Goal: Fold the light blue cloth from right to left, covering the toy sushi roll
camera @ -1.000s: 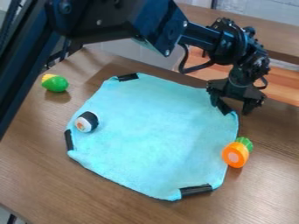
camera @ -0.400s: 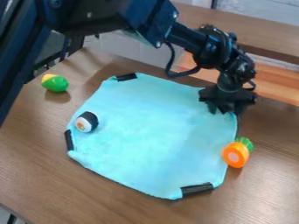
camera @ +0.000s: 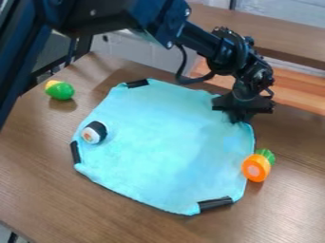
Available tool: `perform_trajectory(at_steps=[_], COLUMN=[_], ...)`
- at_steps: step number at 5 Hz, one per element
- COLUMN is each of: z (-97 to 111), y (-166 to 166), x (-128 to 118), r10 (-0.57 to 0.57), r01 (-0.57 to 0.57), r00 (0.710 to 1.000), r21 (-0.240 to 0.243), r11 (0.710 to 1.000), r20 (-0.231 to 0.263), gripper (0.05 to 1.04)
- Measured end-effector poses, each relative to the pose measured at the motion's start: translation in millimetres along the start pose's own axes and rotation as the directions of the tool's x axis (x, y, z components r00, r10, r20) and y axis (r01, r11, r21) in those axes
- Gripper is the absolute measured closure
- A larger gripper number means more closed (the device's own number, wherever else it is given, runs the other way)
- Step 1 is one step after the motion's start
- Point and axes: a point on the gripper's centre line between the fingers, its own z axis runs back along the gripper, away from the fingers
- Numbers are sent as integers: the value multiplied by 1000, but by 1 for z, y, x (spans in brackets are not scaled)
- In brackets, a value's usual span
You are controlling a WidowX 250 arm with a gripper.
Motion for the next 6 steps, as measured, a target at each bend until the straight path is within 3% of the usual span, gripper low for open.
perform_trajectory(at_steps=[1,2,3,6], z=[7,19,37,90], y=[3,10,24,79], x=[-4,-4,-1,-13], r10=[-2,-1,6,10], r01=[1,3,0,1], r00=[1000,1000,999,999], r21=[-53,-130,-173,-255], r11=[999,991,985,967], r20=[-13,13,37,44], gripper=[1003,1033,1033,1034])
